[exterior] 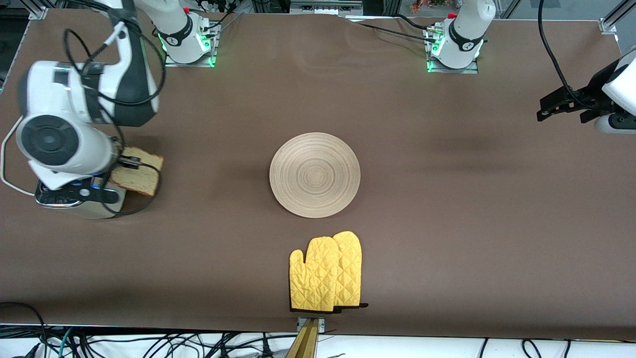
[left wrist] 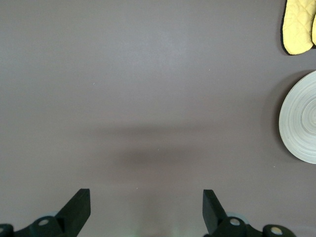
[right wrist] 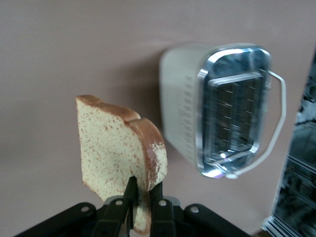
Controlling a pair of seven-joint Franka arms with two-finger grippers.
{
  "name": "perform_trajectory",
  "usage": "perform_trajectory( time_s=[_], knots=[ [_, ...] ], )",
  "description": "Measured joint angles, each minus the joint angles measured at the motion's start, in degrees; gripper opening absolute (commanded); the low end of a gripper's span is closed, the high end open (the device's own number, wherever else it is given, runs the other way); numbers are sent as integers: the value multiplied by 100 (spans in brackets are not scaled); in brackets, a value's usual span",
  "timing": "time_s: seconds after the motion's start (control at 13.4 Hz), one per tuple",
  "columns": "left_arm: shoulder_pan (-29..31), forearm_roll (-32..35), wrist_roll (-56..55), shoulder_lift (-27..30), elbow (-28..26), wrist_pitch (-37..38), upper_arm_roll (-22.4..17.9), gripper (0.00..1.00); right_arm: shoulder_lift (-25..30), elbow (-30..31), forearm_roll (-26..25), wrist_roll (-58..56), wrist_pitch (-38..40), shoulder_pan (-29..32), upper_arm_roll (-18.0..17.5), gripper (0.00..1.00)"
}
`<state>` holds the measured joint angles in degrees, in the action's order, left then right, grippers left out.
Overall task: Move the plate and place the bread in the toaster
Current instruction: 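Carry the bread with the right gripper above the toaster slot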
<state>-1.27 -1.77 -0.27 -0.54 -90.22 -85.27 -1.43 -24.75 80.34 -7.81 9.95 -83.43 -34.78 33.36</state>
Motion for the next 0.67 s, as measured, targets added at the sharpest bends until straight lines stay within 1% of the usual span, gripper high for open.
perform_trajectory(
  time_s=[0.15,0.3,0.37,0.45,0.67],
  knots=[
    [0,0,0,0,0,8,1,100,7,2,-275,-629,135,-1,421,0],
    [-1,0,0,0,-1,32,4,100,6,17,-587,-1348,111,14,827,0],
    [-1,0,0,0,-1,53,6,100,4,36,-661,-1682,38,59,998,0],
    [-1,0,0,0,-1,76,7,100,-2,57,-685,-1946,-90,173,1085,0],
    [-1,0,0,0,-1,93,8,100,-123,121,-693,-2413,-594,582,1113,0]
  ],
)
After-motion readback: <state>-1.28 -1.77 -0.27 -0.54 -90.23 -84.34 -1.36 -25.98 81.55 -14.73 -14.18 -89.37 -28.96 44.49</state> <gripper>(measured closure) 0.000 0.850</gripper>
